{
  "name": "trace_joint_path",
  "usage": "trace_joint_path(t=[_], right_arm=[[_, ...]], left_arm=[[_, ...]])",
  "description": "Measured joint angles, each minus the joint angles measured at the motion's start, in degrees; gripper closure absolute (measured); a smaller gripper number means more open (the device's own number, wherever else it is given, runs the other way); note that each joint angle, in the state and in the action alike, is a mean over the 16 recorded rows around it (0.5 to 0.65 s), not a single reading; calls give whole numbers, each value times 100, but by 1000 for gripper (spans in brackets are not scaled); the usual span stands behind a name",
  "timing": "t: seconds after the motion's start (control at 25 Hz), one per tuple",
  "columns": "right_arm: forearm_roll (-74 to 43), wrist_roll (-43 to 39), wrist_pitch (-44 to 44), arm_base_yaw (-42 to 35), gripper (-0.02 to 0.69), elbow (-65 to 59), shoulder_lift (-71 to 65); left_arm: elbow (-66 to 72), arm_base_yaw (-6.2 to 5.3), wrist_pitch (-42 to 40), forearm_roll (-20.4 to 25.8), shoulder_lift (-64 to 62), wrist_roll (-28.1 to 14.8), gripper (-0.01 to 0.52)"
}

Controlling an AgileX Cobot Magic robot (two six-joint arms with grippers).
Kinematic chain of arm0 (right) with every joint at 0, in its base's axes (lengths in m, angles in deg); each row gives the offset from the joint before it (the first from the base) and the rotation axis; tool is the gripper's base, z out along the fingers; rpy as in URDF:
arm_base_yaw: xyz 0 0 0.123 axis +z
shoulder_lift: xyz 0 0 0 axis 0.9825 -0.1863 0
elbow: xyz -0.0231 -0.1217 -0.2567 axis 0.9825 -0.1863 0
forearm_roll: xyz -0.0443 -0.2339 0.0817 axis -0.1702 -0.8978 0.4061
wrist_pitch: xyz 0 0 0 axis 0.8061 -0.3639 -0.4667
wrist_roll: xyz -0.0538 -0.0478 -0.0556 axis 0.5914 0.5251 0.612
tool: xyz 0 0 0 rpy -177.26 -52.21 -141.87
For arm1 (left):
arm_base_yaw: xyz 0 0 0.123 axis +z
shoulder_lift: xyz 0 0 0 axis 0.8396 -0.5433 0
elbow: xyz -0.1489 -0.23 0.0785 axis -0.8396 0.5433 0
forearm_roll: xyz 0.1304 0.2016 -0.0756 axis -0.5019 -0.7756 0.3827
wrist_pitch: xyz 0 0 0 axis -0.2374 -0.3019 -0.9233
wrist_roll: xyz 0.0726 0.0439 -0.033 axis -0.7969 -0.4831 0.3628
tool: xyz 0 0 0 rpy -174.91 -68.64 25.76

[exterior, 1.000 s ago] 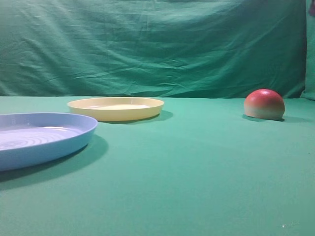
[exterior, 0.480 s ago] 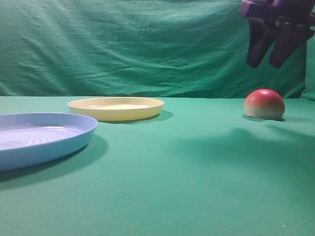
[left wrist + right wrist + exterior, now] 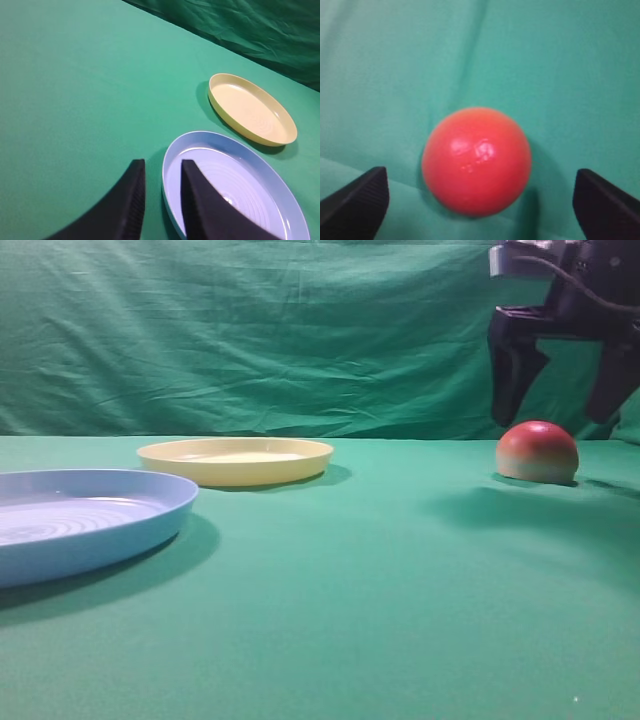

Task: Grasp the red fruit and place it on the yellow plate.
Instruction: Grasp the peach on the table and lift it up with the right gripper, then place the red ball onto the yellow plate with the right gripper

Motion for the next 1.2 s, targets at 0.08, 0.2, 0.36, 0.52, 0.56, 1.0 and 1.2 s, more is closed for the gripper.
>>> trace_joint_path(t=[0.08,0.2,0.36,0.52,0.56,1.0,1.2], right_arm=[[11,11,37,-1,151,13,-67],[52,31,15,-1,231,88,-125],[274,93,-181,3,337,336,-101],[747,351,-467,85,415,705,-27],[893,452,-534,133,430,801,-9],[2391,2135,-169,1418,479,1527,-149],[2580,2716,561,2015,449,1544,-496]], left_arm=[[0,0,0,0,0,0,357],[0,0,0,0,0,0,357],[0,0,0,0,0,0,357],[0,0,0,0,0,0,357],[0,0,0,0,0,0,357],[0,0,0,0,0,0,357],[0,0,0,0,0,0,357]])
